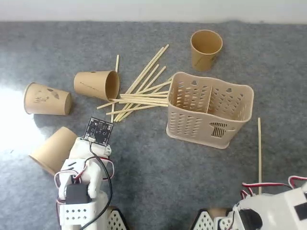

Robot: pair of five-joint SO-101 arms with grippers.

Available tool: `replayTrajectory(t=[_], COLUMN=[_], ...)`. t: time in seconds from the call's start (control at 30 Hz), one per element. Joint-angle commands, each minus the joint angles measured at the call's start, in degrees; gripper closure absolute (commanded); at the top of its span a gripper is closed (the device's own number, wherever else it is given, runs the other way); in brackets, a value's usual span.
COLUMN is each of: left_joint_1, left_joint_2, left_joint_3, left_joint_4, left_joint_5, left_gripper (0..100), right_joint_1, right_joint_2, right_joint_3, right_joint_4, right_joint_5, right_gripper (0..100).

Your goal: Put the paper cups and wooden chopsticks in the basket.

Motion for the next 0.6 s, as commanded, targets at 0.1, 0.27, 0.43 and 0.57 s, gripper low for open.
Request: replayTrajectory(t=[0.1, 0.27, 0.43, 0.57], left_joint_1=[-0.26, -0.26, -0.18, -0.26], left_joint_2=[-0.62, -0.62, -0.62, -0.62], left_joint_3=[-1.01, -1.01, -1.01, -1.01], left_joint_4=[-1.23, -1.23, -1.23, -1.23], left_joint_5=[0.44, 0.44, 0.44, 0.44], left_gripper=[98, 98, 98, 98], right_joint_1=[-4.26, -10.77, -21.85, -30.11], right_joint_2=[-6.11, -11.74, -20.35, -21.23], right_joint_3=[-1.67, -1.76, -2.9, -10.46], right_joint_4=[-0.13, 2.07, 8.92, 16.22], right_joint_5=[-0.62, -2.81, -5.71, -9.76], right_gripper=[99.1, 99.2, 99.2, 99.2])
